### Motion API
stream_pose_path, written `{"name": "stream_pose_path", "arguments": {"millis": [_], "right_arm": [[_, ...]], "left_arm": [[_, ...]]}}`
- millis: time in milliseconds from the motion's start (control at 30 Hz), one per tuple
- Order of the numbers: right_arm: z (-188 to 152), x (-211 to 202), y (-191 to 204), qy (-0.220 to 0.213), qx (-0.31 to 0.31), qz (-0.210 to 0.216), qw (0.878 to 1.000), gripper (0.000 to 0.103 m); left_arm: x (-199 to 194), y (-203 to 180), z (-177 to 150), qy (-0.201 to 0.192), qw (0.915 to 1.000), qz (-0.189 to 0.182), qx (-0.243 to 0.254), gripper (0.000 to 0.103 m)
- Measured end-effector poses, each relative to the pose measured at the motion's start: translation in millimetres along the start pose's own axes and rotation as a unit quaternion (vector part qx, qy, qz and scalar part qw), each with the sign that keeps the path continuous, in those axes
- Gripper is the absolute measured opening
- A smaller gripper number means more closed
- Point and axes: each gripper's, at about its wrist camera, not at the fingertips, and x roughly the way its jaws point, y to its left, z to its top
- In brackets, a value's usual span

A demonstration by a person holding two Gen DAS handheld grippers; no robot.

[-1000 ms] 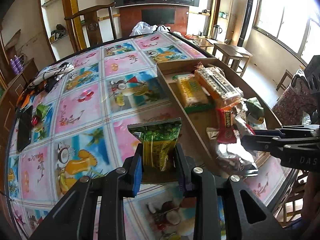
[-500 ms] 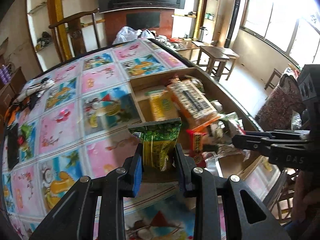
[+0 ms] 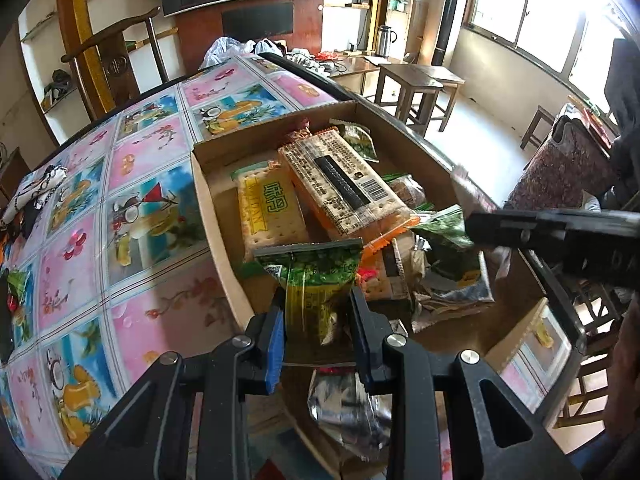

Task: Organize snacks
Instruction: 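Lower the white packet and green-yellow packet into the box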

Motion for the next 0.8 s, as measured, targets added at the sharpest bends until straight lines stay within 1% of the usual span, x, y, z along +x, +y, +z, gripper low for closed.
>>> {"name": "stream_pose_path", "arguments": {"millis": [167,400,633,800], "right_arm": [[16.6,12.5,-5.1,0.003,-0.013,-0.016,1.000,0.027],[34.6,35.4,-10.8,0.018,-0.015,-0.023,0.999,0.027],[42.1,54.7,-9.2,0.028,-0.028,-0.031,0.999,0.027],[44.0,60.7,-11.8,0.032,-0.028,-0.034,0.999,0.027]], "left_arm": [[9.6,0.0,7.8,-0.003,1.0000,0.008,-0.002,0.028],[19.3,0.1,17.9,-0.005,0.9998,0.021,-0.004,0.029],[22.1,-1.8,18.4,-0.010,0.9994,0.032,0.003,0.029],[24.2,-1.3,19.3,-0.013,0.9992,0.036,0.007,0.030]]}}
